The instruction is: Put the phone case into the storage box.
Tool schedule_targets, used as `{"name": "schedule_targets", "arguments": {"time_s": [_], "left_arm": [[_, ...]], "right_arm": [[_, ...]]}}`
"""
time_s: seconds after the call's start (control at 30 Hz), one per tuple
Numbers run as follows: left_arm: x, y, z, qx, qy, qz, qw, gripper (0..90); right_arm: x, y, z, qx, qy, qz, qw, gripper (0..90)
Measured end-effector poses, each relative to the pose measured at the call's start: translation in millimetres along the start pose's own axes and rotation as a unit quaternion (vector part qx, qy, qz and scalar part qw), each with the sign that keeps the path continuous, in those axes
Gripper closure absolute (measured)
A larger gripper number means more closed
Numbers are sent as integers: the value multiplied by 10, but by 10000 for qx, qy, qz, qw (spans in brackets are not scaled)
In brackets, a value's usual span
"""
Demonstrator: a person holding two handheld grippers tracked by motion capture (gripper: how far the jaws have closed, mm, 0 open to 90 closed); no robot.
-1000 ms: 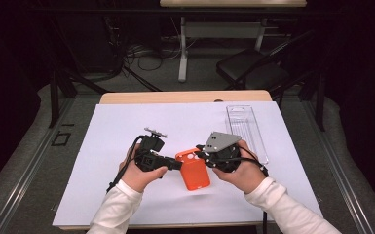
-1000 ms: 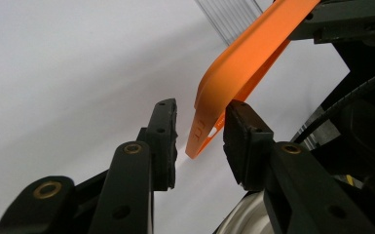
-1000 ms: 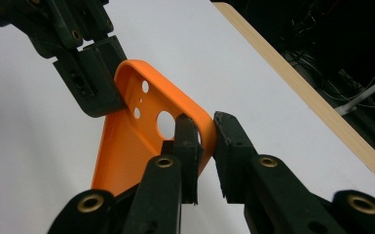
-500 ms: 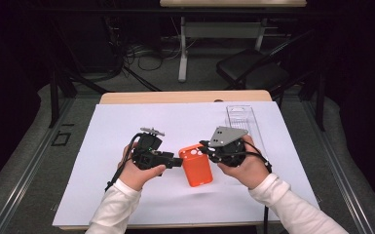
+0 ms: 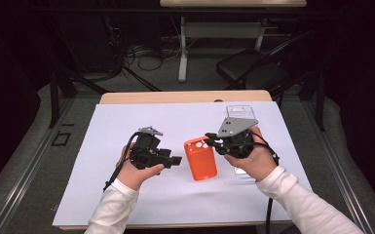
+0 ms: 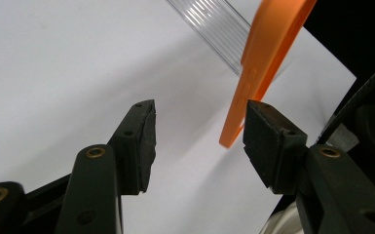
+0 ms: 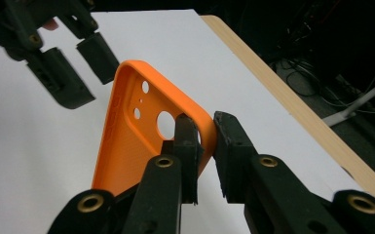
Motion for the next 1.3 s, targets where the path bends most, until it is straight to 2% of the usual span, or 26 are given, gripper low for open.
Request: {"name": "schedule_targets", "arguments": {"time_s": [0.2,0.3,0.37,0.6,0.83,1.1,1.3], "left_arm": [[16,-33,-14,96,-407,60,9991,442],[42,-24,-17,76,-478,157,9987,442],[63,-14,-38,164,-552,229,9981,434],[72,-11,-18,154,-462,267,9985,397],[73,-27,-31,140,-267,261,9992,291],[88,-24,-85,226,-157,338,9990,207],[104,-28,-100,217,-69,419,9989,173]], "right_arm": [[1,41,148,-124,-9,-17,9999,807],[18,68,217,-188,25,-25,9998,806],[30,83,270,-209,29,-22,9998,806],[54,119,467,-324,23,-29,9995,806],[46,99,641,-392,16,-73,9992,806],[54,81,754,-248,-98,-61,9996,806],[92,92,878,-243,-96,-29,9997,806]]}}
Point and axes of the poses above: each handheld gripper's, and its own axes: y roughly backward along the jaws, x roughly out of its top, z roughly to its right, the point moved 10 cm from there along -y, roughly forward along the jaws, and after that the axes turned 9 degrees about z, right-handed, at the moved point
